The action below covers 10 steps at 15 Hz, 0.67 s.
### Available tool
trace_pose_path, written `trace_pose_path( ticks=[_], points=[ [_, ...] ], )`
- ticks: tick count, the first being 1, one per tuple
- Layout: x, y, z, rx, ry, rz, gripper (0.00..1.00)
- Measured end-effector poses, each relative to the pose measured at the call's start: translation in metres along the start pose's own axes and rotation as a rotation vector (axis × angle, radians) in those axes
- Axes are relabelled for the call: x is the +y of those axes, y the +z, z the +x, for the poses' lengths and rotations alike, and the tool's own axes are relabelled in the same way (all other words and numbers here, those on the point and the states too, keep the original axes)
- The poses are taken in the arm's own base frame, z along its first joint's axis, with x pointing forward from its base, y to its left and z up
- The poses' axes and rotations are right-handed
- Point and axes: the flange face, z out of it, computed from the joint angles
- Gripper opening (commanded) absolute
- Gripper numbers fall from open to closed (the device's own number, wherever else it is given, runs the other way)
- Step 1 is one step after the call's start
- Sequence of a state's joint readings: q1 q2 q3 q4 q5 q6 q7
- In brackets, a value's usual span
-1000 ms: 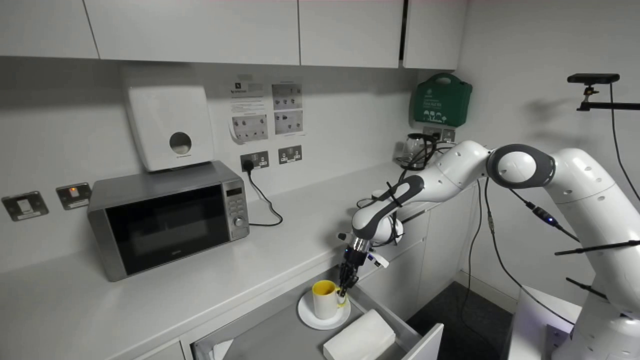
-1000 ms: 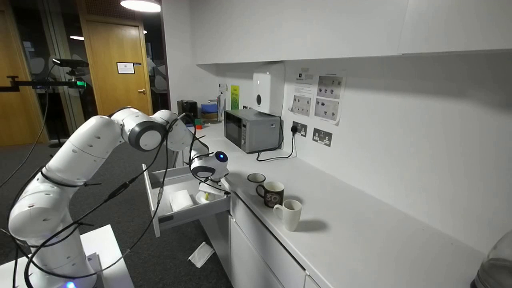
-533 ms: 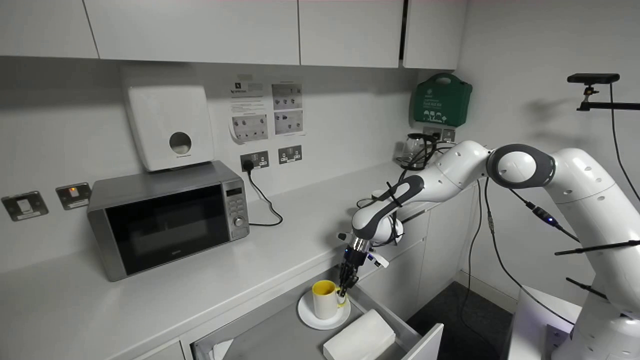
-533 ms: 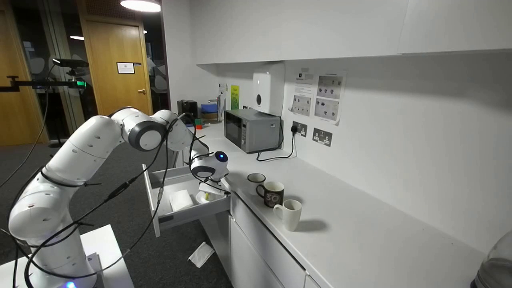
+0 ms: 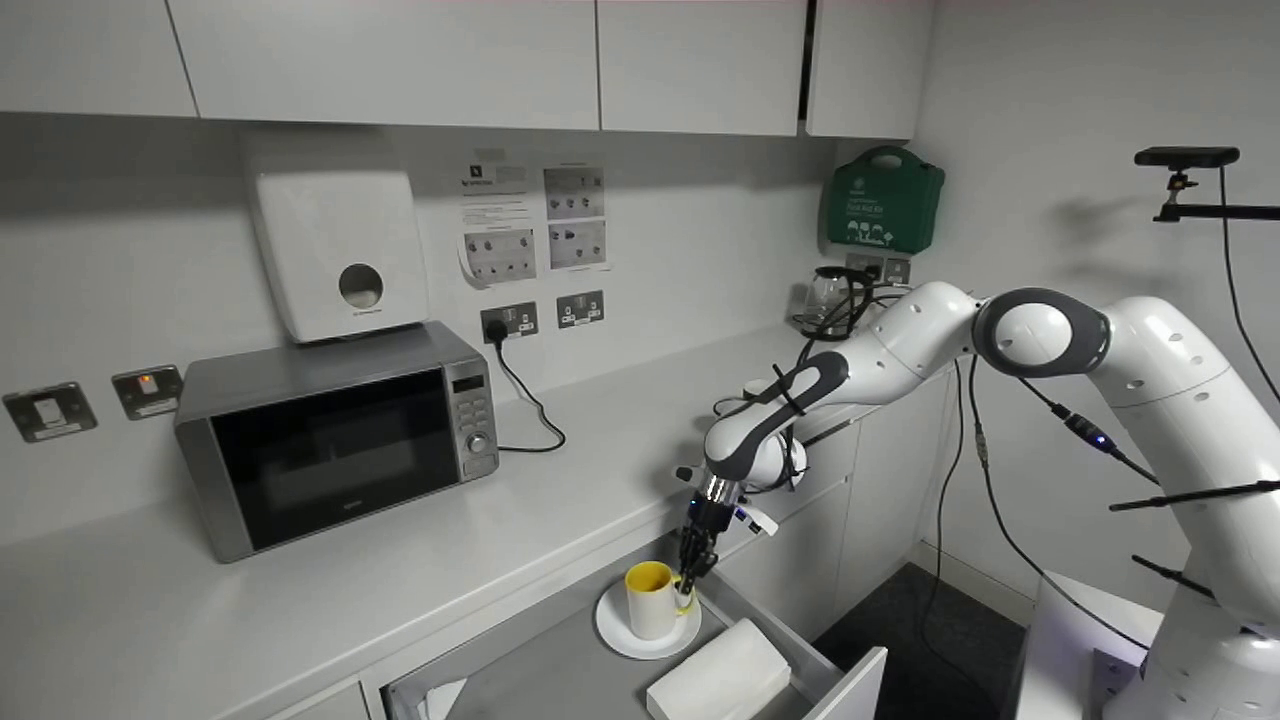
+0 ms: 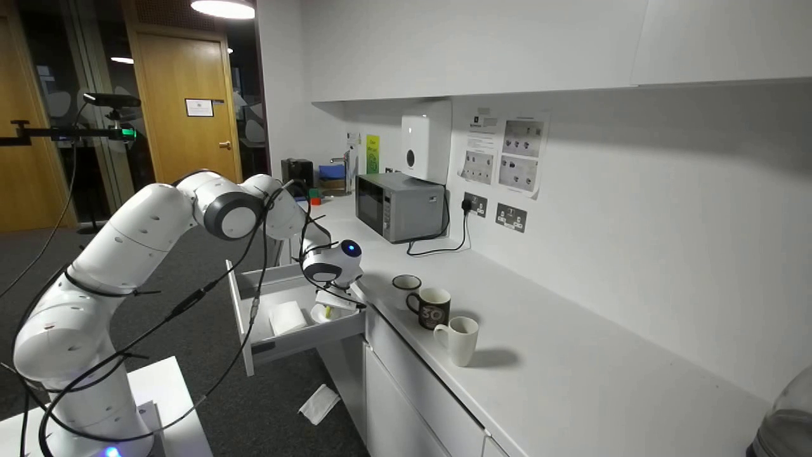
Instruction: Pick the cup and put it in the drawer
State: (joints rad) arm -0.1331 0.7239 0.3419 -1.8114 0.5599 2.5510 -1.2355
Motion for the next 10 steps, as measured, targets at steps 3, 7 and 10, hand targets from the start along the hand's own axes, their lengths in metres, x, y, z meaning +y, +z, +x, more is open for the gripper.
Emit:
trace_pose_path(
  ticks=[3,7,10],
  points=[
    [0.0000,0.0005,-0.0002,-0.007,-0.009,-0.001,0.05],
    [-0.0002,0.0005,0.0002,-0.014,-0.021,-0.004,0.46],
    [0.0001,-0.0003,0.0015,-0.015,-0.028,-0.006,0.67]
  ],
)
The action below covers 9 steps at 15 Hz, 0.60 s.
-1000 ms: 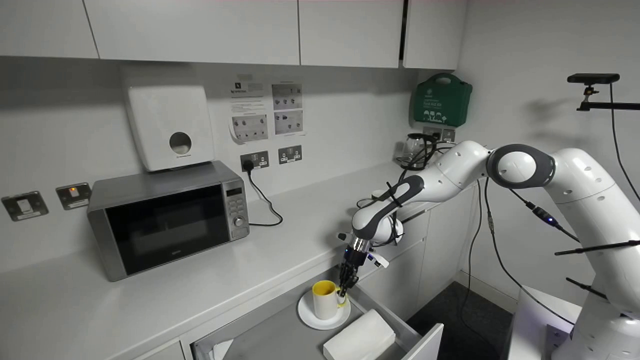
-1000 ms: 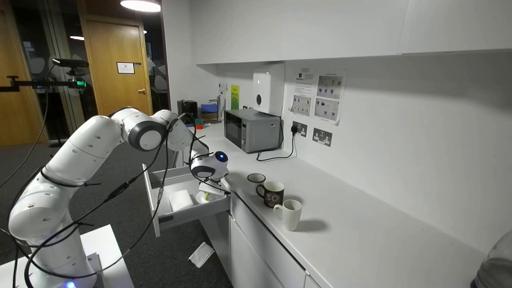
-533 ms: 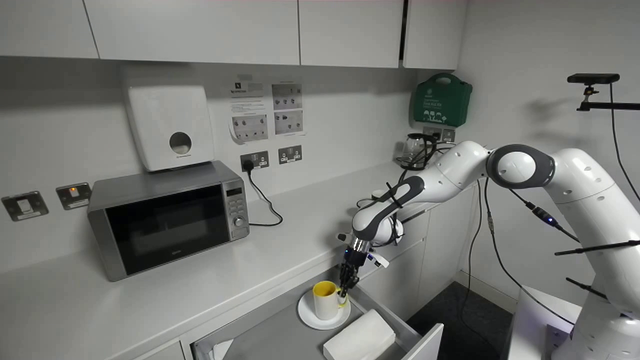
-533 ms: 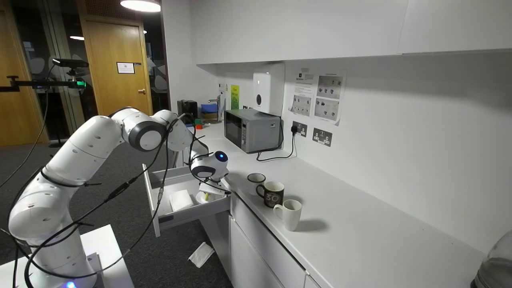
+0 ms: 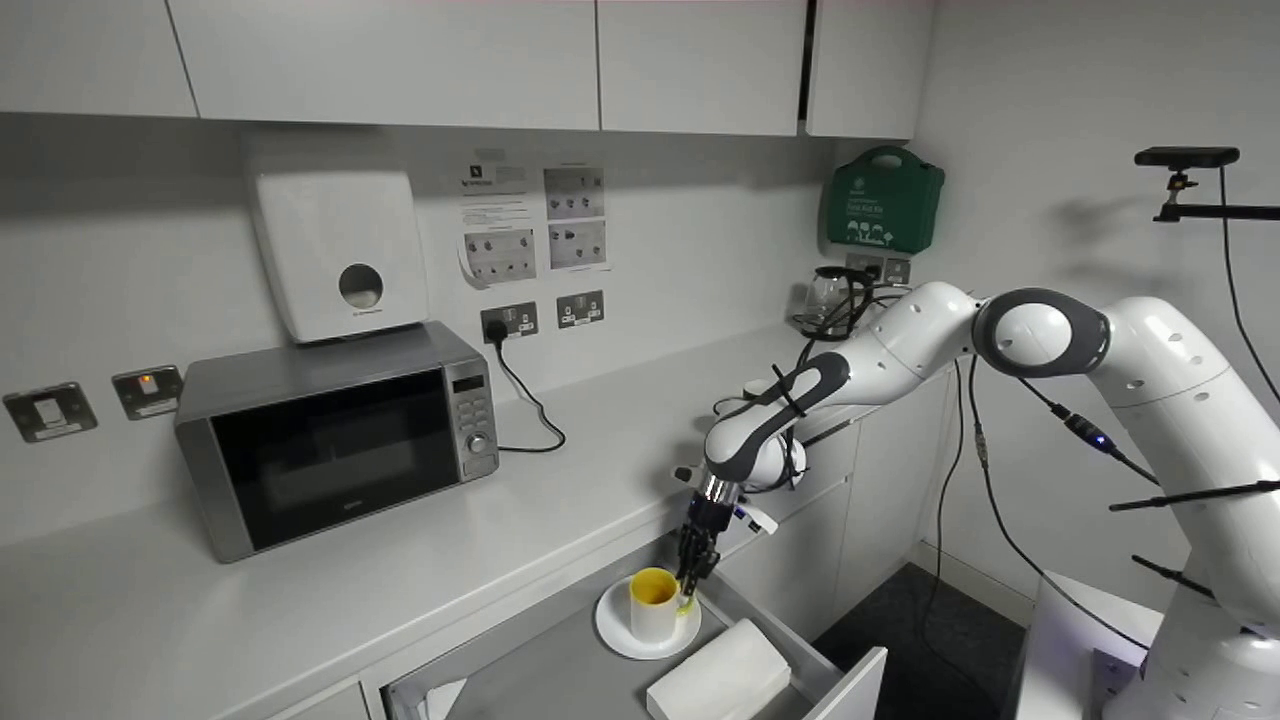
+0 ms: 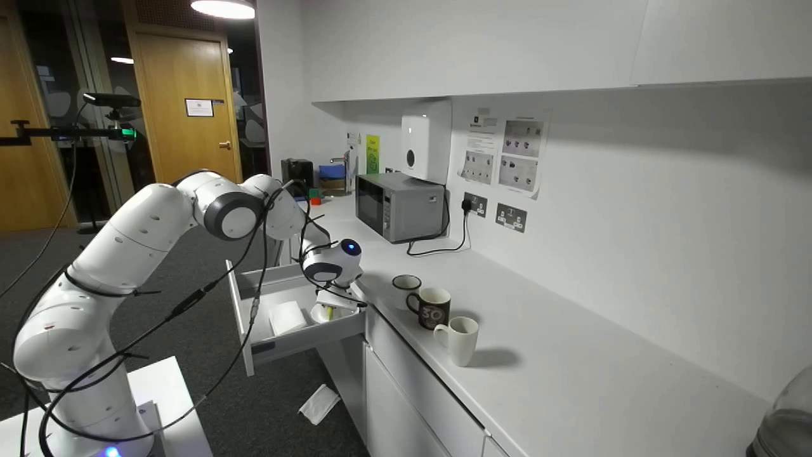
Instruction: Pick the cup and put it in the drawer
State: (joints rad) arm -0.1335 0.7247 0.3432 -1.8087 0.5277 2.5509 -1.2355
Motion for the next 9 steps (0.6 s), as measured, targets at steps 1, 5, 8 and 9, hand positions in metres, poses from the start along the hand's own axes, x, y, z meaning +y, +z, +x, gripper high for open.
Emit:
trace_pose_path(
  ticks=[1,5,8,9],
  points=[
    [0.0002,-0.0004,0.0004,0.001,-0.001,-0.001,0.74],
    [0.0001,-0.0006,0.0008,0.002,-0.001,0.000,1.00],
    [0.0004,-0.0018,0.0011,0.007,0.001,0.001,1.00],
    [0.0008,-0.0029,0.0012,0.010,0.002,0.002,1.00]
  ],
)
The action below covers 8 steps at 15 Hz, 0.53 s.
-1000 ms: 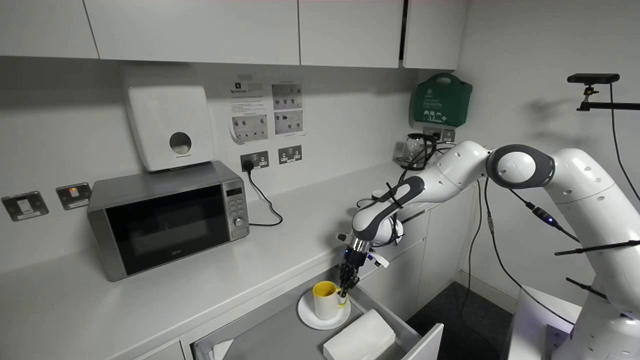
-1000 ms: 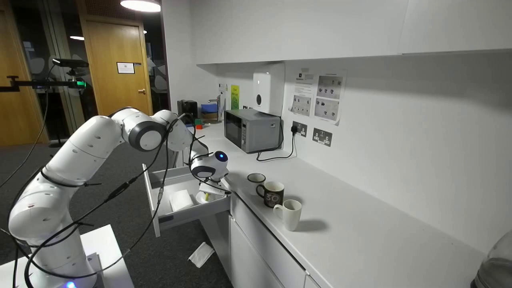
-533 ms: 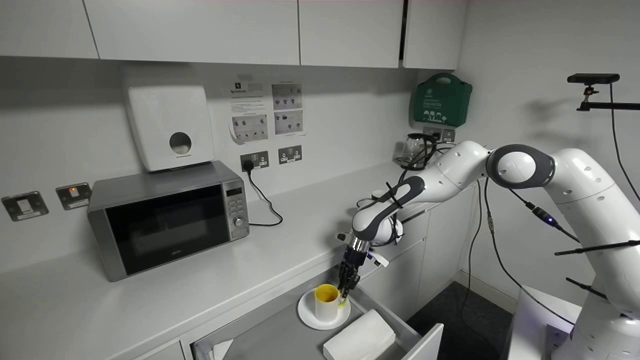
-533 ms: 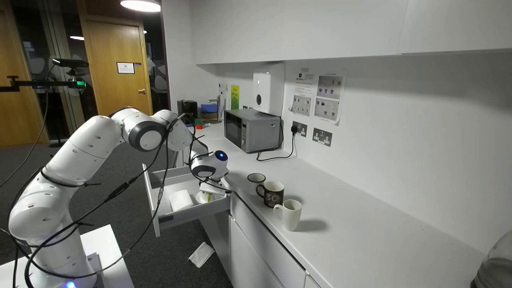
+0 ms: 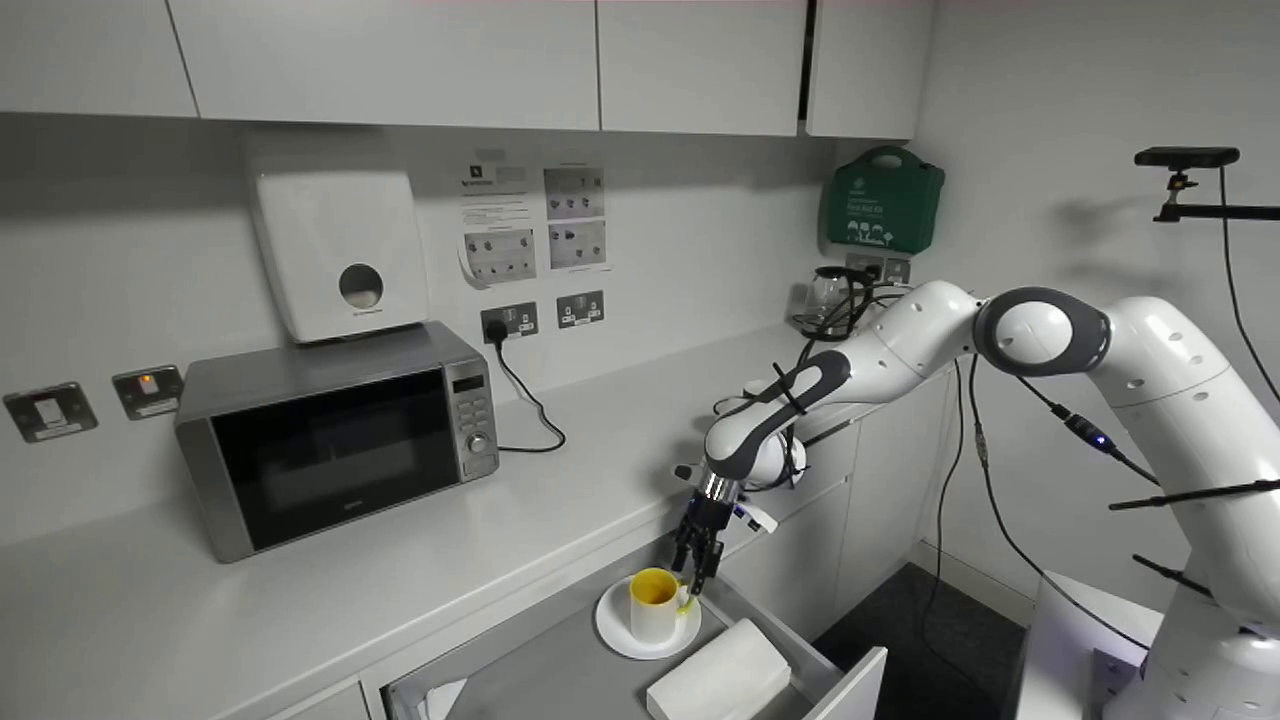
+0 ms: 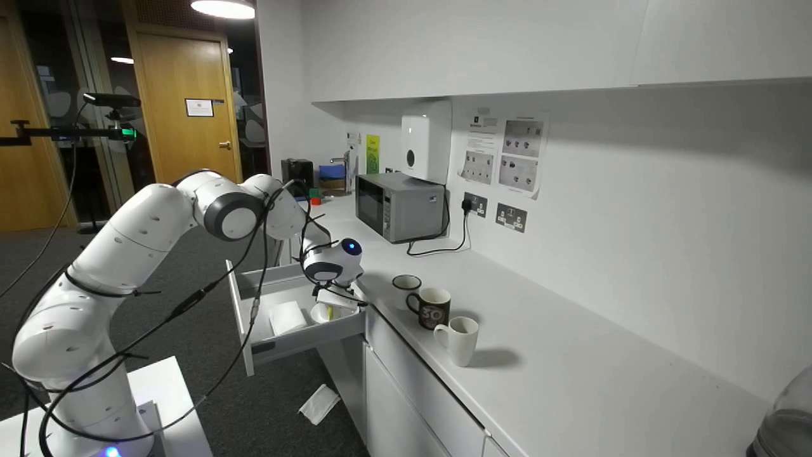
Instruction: Pick the cup and put it in the drawer
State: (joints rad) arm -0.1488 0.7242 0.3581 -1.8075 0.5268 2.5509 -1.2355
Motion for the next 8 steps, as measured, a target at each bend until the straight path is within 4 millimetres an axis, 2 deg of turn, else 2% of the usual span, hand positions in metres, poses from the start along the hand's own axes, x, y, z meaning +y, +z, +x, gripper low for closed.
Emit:
trace_pose_path(
  ticks=[8],
  points=[
    [0.009,-0.021,-0.007,0.039,0.035,-0.006,1.00]
  ],
)
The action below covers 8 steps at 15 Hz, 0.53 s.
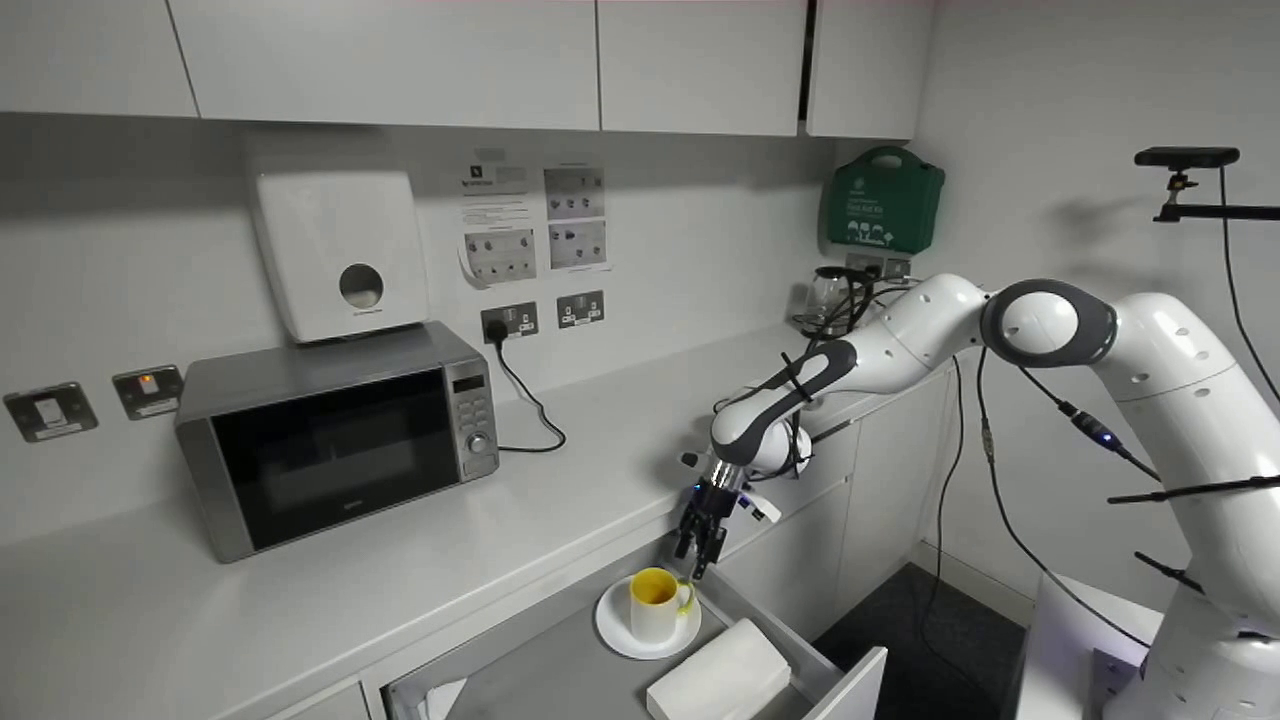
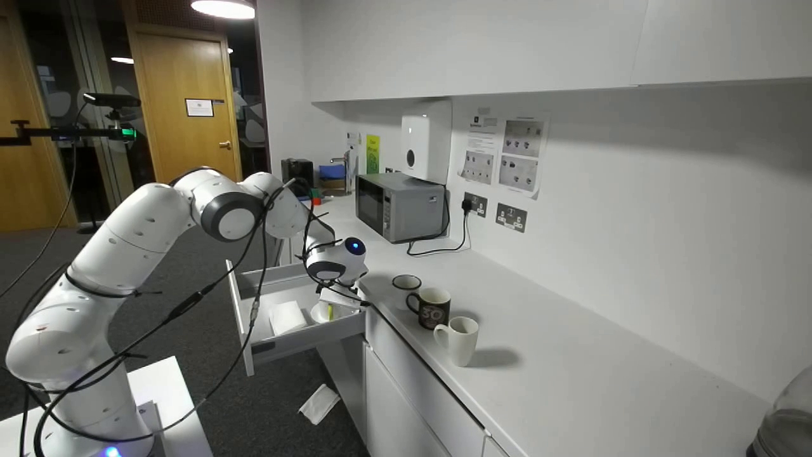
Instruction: Pick the cup and put it in the drawer
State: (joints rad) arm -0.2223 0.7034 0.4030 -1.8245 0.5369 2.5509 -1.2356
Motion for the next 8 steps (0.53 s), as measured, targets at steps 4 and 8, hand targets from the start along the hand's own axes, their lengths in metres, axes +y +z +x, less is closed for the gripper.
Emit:
trace_pose_path(
  ticks=[4,8],
  points=[
    [-0.004,-0.021,-0.016,0.028,0.052,0.001,1.00],
    [-0.018,-0.051,-0.033,0.094,0.120,-0.003,1.00]
  ],
)
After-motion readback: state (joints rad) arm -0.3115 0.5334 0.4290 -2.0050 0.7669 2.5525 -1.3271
